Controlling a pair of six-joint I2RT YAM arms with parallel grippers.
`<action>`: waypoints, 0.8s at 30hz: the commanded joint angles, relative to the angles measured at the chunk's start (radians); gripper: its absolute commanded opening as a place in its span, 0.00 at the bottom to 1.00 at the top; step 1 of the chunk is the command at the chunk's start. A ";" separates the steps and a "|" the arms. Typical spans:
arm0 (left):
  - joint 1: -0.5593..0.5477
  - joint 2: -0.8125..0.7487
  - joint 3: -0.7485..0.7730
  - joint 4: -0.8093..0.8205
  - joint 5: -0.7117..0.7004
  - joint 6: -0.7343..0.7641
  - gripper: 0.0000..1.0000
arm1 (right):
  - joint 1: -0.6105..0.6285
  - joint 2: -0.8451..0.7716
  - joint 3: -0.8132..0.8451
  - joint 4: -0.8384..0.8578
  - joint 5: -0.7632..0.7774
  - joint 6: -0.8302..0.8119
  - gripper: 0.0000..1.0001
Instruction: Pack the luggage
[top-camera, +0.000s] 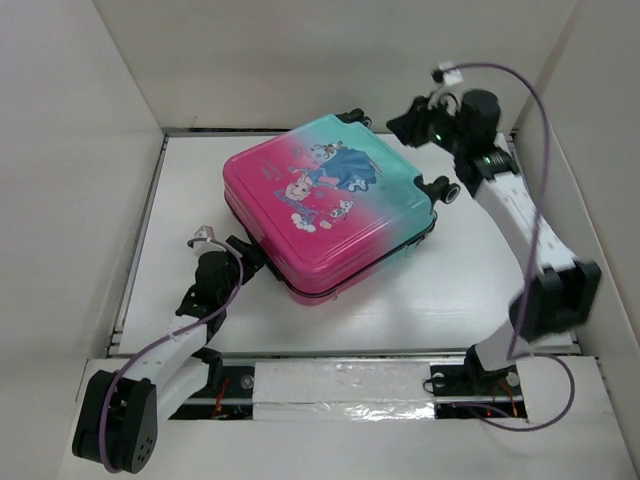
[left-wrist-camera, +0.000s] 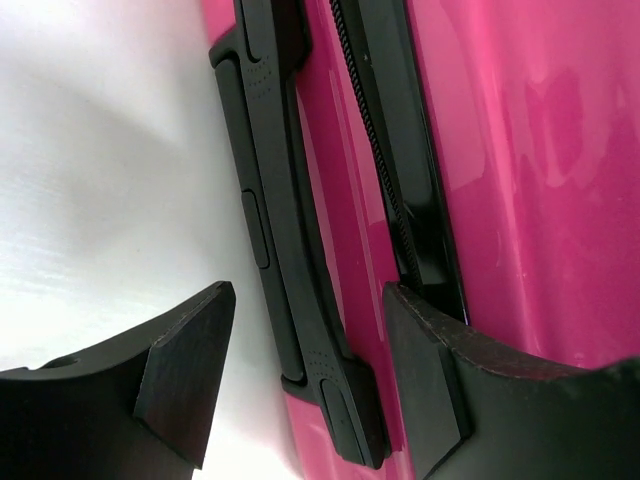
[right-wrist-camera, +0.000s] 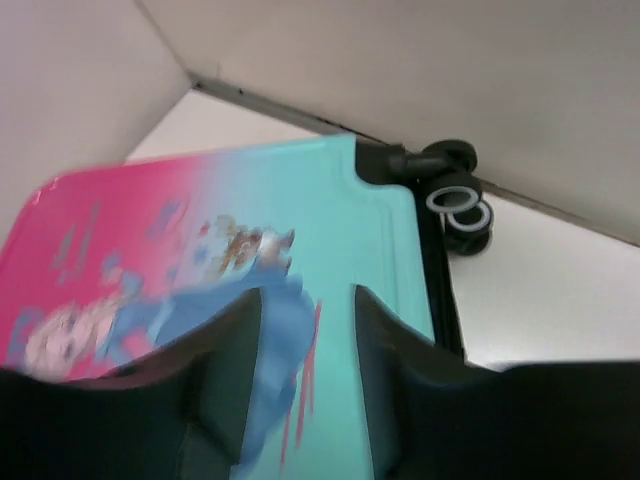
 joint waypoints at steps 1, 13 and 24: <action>-0.023 0.041 0.043 0.158 0.127 -0.005 0.59 | 0.017 -0.348 -0.355 0.165 -0.057 -0.041 0.28; -0.033 0.237 0.084 0.340 0.148 0.025 0.51 | 0.687 -1.004 -1.356 0.451 0.517 0.113 0.19; -0.014 0.277 0.163 0.224 -0.018 0.101 0.56 | 0.706 -0.805 -1.422 0.623 0.664 0.130 0.41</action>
